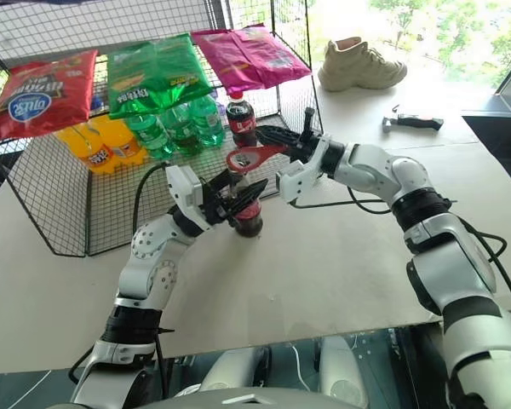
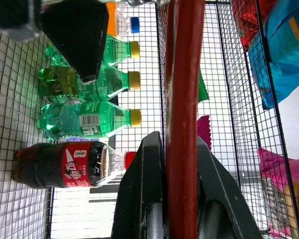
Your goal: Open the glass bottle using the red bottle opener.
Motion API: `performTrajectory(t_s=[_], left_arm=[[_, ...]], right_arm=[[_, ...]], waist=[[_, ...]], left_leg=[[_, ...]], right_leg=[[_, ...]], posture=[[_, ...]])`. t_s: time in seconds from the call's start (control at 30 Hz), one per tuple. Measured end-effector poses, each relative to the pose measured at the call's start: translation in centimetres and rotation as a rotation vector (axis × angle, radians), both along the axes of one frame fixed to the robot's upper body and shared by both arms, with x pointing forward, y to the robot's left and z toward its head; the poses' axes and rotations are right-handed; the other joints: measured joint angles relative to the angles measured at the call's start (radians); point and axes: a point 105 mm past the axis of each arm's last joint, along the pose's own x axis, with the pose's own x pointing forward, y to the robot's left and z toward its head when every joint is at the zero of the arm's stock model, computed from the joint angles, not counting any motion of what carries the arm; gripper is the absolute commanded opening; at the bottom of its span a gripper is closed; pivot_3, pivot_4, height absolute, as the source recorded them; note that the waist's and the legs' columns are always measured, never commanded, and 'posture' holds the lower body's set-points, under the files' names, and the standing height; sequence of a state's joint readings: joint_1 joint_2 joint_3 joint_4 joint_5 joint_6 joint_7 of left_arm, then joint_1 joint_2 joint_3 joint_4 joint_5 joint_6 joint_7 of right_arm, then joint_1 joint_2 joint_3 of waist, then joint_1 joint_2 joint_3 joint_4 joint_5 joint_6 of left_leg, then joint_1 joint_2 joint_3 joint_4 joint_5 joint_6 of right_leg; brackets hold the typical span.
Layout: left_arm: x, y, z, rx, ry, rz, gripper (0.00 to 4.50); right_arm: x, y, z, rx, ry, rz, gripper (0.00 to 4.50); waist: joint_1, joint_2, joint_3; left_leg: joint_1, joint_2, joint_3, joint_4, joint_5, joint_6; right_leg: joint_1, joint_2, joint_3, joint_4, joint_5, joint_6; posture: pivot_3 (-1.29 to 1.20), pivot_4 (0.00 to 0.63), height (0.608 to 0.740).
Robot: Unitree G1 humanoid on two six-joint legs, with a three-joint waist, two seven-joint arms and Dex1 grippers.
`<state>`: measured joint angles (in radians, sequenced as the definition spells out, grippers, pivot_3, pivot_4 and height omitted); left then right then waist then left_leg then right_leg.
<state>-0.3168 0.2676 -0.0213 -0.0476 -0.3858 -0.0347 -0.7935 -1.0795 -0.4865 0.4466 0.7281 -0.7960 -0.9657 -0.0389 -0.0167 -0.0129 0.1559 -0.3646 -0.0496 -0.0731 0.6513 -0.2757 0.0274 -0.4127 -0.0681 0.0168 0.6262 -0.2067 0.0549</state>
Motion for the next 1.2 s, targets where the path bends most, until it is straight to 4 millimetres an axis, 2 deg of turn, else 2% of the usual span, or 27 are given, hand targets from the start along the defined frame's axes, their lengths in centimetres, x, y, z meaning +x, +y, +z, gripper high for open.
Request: performTrajectory(t_s=[0.17, 0.4, 0.47, 0.5, 0.53, 0.6, 1.0, 1.2], left_arm=[[0.0, 0.0, 0.0, 0.001, 0.0, 0.0, 2.03], [-0.3, 0.3, 0.0, -0.001, 0.004, 0.005, 2.03], [-0.3, 0.4, -0.1, -0.002, 0.009, 0.006, 2.96], [-0.2, 0.5, -0.4, 0.005, 0.025, 0.01, 3.21], [-0.2, 0.6, -0.8, 0.008, 0.045, 0.014, 3.75], [-0.2, 0.7, -1.3, 0.01, 0.07, 0.018, 4.39], [-0.2, 1.1, -1.7, 0.033, 0.078, 0.028, 4.39], [-0.6, 1.8, -2.6, 0.058, 0.104, 0.042, 4.39]], right_arm=[[-0.1, 0.1, -0.1, 0.011, 0.005, 0.009, 0.0], [-0.1, 0.2, 2.0, 0.205, 0.069, 0.027, 0.0], [0.1, -0.2, 2.1, 0.247, 0.098, 0.014, 0.0], [0.2, -0.3, 2.0, 0.257, 0.114, 0.007, 0.0], [0.3, -0.4, 1.8, 0.265, 0.129, 0.001, 0.0], [0.4, -0.7, 1.2, 0.268, 0.158, -0.014, 0.0], [0.5, -1.0, 1.0, 0.312, 0.196, -0.032, 0.0], [0.3, -1.7, -0.7, 0.377, 0.315, -0.047, 0.0]], waist=[[0.001, 0.0, 0.0], [0.001, 0.0, 0.0], [0.002, 0.0, 0.0], [0.002, 0.0, 0.0], [0.0, 0.0, 0.0], [-0.001, 0.0, 0.001], [0.0, 0.001, 0.001], [0.0, 0.001, 0.001]], left_leg=[[0.0, 0.0, 0.0, 0.0, 0.0, 0.0], [0.0, 0.0, 0.0, 0.0, 0.0, 0.0], [0.0, 0.0, 0.0, 0.0, 0.0, 0.0], [0.0, 0.0, 0.0, 0.0, 0.0, 0.0], [-0.001, 0.0, 0.0, 0.0, 0.0, 0.0], [-0.003, 0.0, 0.0, 0.0, 0.0, 0.0], [-0.004, 0.001, 0.0, 0.0, 0.0, 0.0], [-0.005, 0.001, 0.0, 0.0, 0.0, 0.0]], right_leg=[[0.0, 0.0, 0.0, 0.0, 0.0, 0.0], [0.0, 0.0, 0.0, 0.0, 0.0, 0.0], [0.0, 0.0, 0.0, 0.0, 0.0, 0.0], [0.0, 0.0, 0.0, 0.0, 0.0, 0.0], [-0.001, 0.0, 0.0, 0.0, 0.0, 0.0], [-0.002, 0.0, 0.0, 0.0, 0.0, 0.0], [-0.004, 0.0, 0.0, -0.001, 0.0, 0.0], [-0.004, 0.0, 0.0, -0.001, 0.0, 0.0]], posture=[[0.0, 0.15, 0.74], [0.0, 0.15, 0.74], [0.0, 0.15, 0.74], [0.0, 0.15, 0.74], [0.0, 0.15, 0.74], [0.0, 0.15, 0.74], [0.0, 0.15, 0.74], [0.0, 0.15, 0.74]])
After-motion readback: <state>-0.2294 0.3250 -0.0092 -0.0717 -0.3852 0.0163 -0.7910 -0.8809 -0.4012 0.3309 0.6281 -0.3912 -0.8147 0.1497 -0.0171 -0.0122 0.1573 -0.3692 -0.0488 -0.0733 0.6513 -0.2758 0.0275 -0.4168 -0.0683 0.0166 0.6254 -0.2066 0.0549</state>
